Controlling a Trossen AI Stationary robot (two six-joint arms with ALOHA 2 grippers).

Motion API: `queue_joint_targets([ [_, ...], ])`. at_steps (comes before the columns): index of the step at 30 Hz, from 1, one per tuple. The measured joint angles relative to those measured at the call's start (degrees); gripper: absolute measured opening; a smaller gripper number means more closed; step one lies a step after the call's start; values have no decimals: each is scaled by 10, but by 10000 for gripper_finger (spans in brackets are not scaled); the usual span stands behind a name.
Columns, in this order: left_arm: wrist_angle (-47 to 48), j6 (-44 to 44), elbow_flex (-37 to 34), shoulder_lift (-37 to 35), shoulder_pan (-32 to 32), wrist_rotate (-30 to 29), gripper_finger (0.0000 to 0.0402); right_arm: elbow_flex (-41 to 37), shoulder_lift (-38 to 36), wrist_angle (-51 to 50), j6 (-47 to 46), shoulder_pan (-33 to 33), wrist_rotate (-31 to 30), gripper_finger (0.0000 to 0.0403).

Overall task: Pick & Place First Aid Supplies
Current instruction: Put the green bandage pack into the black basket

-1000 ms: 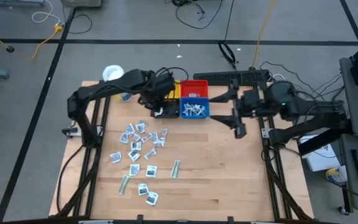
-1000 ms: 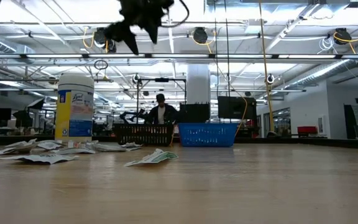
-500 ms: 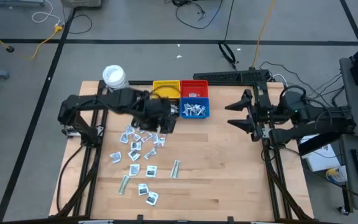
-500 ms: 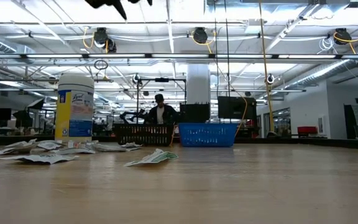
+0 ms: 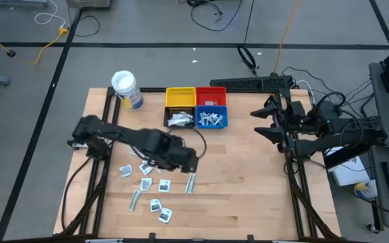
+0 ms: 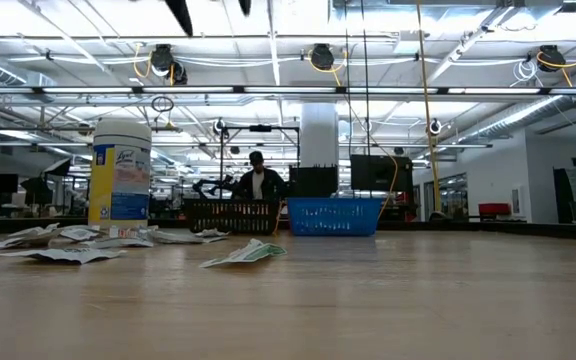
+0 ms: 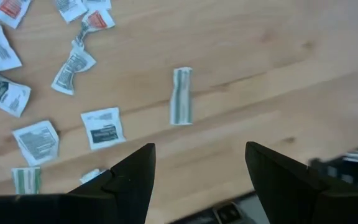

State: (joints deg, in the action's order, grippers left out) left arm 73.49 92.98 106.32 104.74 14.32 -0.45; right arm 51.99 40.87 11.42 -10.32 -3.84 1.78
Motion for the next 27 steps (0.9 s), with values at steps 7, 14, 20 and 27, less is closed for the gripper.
queue_joint_targets([
  [7, -20, -22, 0, 88, 7, 2, 255, 0, 1, 13, 7, 0, 0, 247],
  [14, -39, -40, 0, 171, 5, 8, 255, 0, 1, 12, 5, 0, 5, 247],
  [20, -70, -83, 0, 228, 6, 36, 255, 0, 1, 10, 5, 0, 31, 247],
  [27, -115, -78, 0, 263, 5, 27, 255, 0, 1, 11, 5, 0, 31, 247],
])
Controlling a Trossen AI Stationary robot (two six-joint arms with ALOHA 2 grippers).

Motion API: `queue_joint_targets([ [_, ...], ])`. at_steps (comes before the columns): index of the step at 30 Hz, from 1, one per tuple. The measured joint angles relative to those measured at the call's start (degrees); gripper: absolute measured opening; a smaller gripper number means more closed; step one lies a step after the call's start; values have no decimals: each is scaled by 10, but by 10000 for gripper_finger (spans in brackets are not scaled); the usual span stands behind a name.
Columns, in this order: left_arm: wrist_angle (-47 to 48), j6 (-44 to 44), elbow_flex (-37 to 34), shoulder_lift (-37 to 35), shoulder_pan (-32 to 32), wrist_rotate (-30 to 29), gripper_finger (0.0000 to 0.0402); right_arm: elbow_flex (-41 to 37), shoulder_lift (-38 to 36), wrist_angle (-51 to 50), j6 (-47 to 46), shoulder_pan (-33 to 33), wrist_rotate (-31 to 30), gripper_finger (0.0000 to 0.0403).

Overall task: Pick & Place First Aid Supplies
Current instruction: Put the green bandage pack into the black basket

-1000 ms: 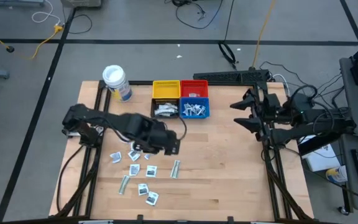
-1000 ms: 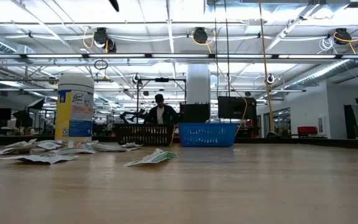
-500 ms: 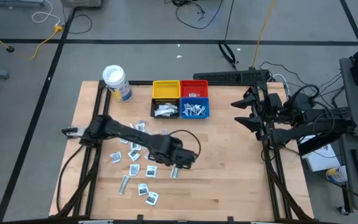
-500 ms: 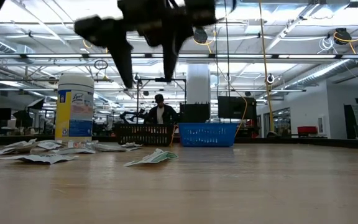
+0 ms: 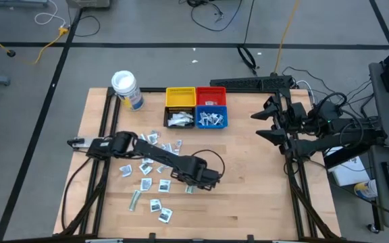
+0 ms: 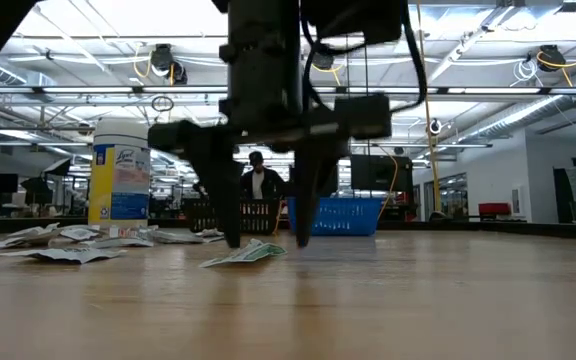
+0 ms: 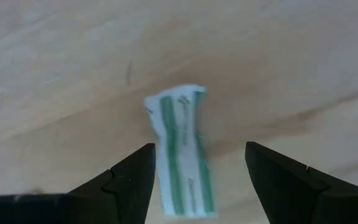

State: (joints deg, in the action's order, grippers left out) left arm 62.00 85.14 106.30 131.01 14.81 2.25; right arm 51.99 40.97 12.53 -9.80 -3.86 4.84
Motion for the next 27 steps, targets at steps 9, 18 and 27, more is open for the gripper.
queue_joint_targets([
  [9, 5, 0, 0, 14, 0, -5, 231, 0, 0, 1, 0, 0, 0, 247],
  [18, 5, -31, 0, 15, -3, 5, 49, 0, 0, 1, 0, 0, 0, 247],
  [27, 14, -167, -1, -9, -25, 63, 4, 0, 0, 1, 0, 0, 0, 247],
])
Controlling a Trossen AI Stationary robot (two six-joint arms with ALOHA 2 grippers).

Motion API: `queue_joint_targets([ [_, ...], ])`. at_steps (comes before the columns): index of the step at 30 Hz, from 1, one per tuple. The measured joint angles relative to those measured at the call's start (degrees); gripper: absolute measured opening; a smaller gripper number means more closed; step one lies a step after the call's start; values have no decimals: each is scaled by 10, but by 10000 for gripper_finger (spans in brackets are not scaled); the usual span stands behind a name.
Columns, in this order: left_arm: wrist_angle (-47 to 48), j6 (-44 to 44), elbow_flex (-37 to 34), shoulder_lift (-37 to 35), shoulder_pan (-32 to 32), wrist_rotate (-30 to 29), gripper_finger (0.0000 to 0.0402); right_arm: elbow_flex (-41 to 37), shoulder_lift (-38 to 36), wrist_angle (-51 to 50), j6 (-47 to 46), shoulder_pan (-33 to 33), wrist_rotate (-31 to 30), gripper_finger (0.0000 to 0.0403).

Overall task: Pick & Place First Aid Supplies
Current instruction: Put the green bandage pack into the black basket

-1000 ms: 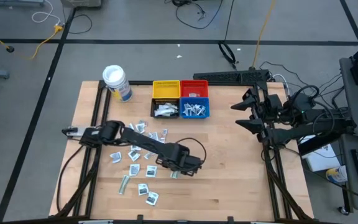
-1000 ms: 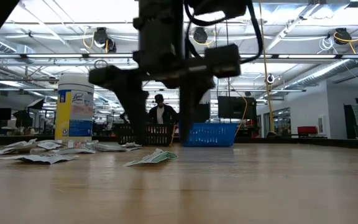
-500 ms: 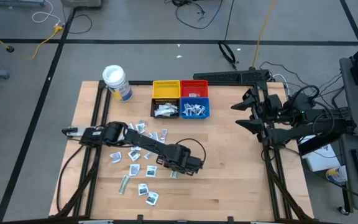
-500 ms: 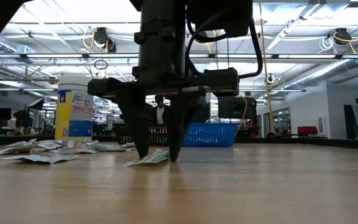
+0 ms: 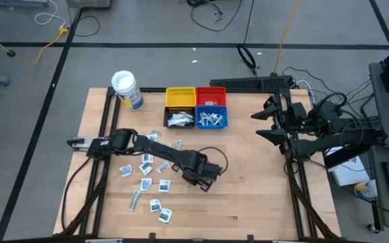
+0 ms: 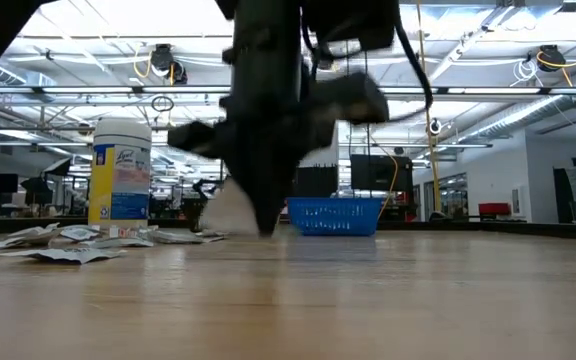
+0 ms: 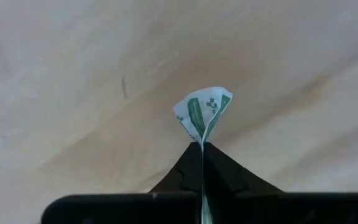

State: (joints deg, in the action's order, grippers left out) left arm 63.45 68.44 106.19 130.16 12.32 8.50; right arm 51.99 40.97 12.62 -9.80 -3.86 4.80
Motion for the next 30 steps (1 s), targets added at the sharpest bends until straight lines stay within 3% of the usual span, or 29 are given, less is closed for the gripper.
queue_joint_targets([
  [7, 34, -162, 1, -77, -18, 4, 2, 0, 13, -5, -20, 0, -2, 247],
  [17, 203, -372, 1, -189, -65, -24, 1, 0, 48, -13, 13, 0, -6, 247],
  [22, 263, -479, 1, -230, -101, -32, 1, 0, 47, -10, 36, 0, -51, 247],
  [30, 268, -597, 2, -298, -146, -36, 0, 0, 47, -4, 48, 0, -82, 247],
])
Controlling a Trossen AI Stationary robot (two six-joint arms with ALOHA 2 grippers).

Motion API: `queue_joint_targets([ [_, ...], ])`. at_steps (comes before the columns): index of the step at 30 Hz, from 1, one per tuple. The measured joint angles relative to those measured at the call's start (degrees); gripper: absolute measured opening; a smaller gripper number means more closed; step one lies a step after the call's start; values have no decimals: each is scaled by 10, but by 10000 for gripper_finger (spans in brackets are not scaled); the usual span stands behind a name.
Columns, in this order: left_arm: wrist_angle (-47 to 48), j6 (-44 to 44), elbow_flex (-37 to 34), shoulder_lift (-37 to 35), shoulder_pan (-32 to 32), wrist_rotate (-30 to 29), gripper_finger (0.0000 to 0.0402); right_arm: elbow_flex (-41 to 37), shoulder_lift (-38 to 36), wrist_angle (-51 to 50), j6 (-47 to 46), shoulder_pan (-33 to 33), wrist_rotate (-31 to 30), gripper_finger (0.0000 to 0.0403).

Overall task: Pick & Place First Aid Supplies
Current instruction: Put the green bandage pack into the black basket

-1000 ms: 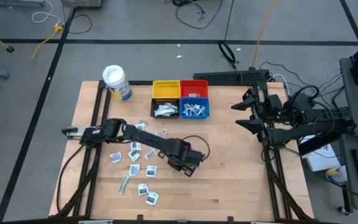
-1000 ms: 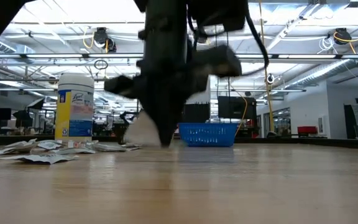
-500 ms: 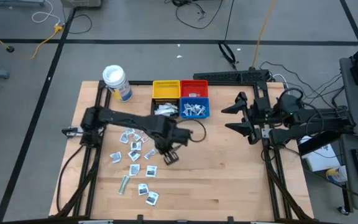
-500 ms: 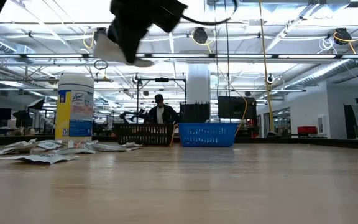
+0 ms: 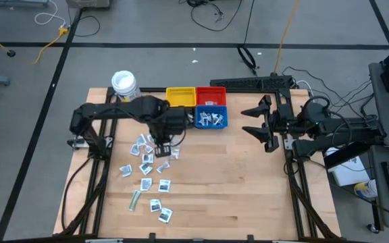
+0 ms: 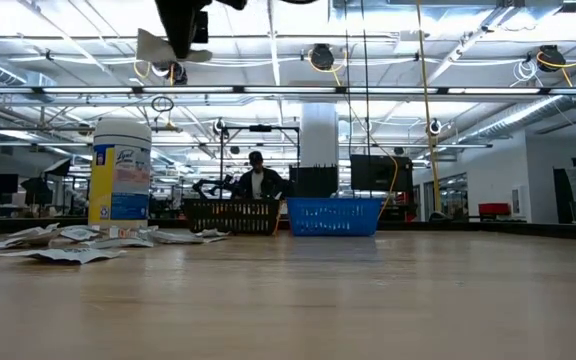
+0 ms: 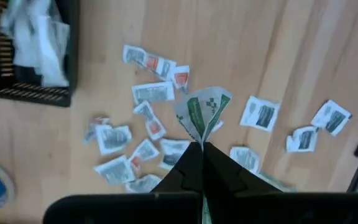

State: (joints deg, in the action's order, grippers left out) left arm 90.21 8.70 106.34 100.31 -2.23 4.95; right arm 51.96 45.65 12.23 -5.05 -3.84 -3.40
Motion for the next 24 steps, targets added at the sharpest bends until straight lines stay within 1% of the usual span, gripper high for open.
queue_joint_targets([
  [4, -3, -53, 0, -12, -23, -1, 0, 0, 0, 1, 1, 0, -1, 247],
  [9, -9, -128, 0, -2, -69, -20, 0, 0, 0, 4, 2, 0, -30, 247],
  [13, -18, -183, 0, 8, -125, -46, 0, 0, 0, 8, 2, 0, -44, 247],
  [19, -37, -253, 0, 16, -222, -50, 0, 0, 0, 14, 2, 0, -45, 247],
  [21, -40, -277, 0, 19, -252, -50, 0, 0, 0, 13, 2, 0, -56, 247],
  [24, -46, -311, 0, 26, -284, -53, 0, 0, 0, 13, 2, 0, -60, 247],
])
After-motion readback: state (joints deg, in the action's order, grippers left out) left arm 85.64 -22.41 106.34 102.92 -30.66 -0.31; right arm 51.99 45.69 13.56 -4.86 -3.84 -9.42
